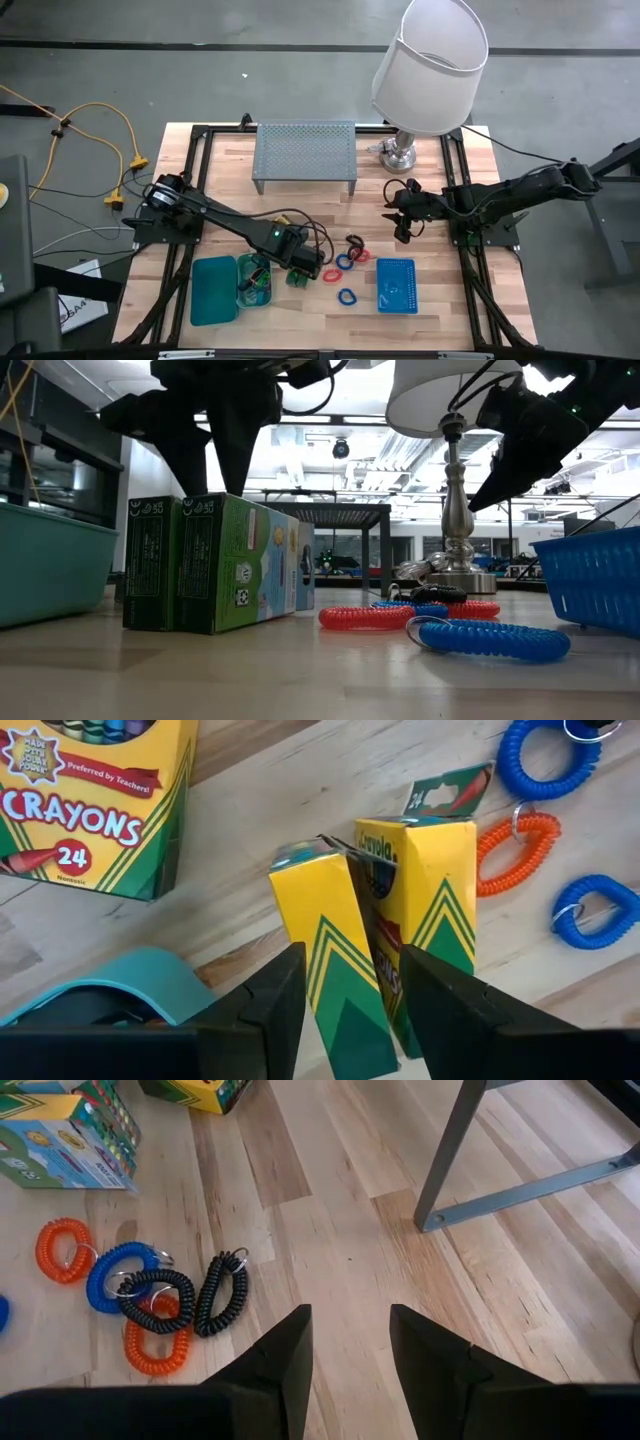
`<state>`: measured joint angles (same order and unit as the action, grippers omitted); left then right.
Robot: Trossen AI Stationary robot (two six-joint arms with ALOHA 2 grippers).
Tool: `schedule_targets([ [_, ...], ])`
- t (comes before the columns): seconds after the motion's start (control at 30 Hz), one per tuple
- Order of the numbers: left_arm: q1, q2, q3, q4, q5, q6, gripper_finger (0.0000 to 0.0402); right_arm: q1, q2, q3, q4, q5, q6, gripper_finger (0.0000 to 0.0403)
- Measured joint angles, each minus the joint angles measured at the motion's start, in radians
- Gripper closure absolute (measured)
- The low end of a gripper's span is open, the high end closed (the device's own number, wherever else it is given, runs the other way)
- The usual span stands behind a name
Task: Pick & Place Office Desk Supplies
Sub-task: Put the bottom left box of crayons into the light blue bin
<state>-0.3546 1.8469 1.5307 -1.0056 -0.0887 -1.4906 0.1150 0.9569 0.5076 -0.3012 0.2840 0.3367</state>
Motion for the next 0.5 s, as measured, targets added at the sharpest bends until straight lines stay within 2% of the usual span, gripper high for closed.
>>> schedule_targets([
  [0.5, 0.0, 0.0, 0.0, -0.036, -0.019, 0.045, 0.0245, 0.0, 0.0, 0.0, -0.001, 0.0, 0.0, 0.0279],
])
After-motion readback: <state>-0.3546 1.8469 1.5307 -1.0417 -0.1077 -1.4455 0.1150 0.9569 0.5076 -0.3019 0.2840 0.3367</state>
